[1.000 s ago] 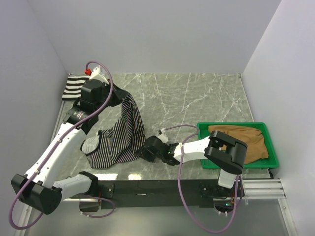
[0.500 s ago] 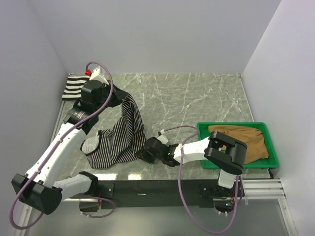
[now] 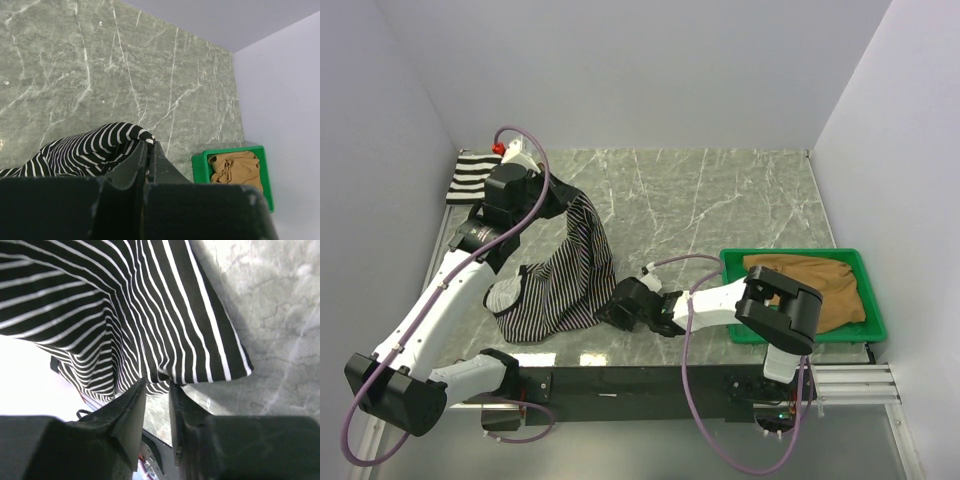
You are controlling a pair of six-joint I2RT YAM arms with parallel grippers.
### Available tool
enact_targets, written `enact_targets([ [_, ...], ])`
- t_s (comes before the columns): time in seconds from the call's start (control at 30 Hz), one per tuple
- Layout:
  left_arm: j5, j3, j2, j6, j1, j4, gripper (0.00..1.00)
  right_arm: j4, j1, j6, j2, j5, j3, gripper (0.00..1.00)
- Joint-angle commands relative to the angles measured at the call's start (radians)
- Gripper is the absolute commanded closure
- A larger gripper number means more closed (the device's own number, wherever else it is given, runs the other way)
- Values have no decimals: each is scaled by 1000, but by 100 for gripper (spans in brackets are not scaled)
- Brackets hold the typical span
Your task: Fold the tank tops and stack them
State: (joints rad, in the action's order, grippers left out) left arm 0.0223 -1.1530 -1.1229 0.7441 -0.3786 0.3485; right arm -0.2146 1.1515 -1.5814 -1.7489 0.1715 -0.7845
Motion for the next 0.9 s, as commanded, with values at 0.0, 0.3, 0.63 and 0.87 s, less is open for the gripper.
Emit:
enact_targets([
  [0.0, 16, 1, 21, -23, 9, -42, 99, 12, -16, -9, -1, 19, -42, 69],
  [0.3, 24, 7, 20, -20, 12, -49, 100, 34, -39, 8, -34, 2, -68, 79],
  [0.63, 21, -16, 23, -29, 33, -36, 99, 76, -64, 67, 40, 29, -48, 100],
  [0.87, 27, -115, 35, -42, 124, 3, 99, 194, -139, 204, 366, 108, 17, 100],
])
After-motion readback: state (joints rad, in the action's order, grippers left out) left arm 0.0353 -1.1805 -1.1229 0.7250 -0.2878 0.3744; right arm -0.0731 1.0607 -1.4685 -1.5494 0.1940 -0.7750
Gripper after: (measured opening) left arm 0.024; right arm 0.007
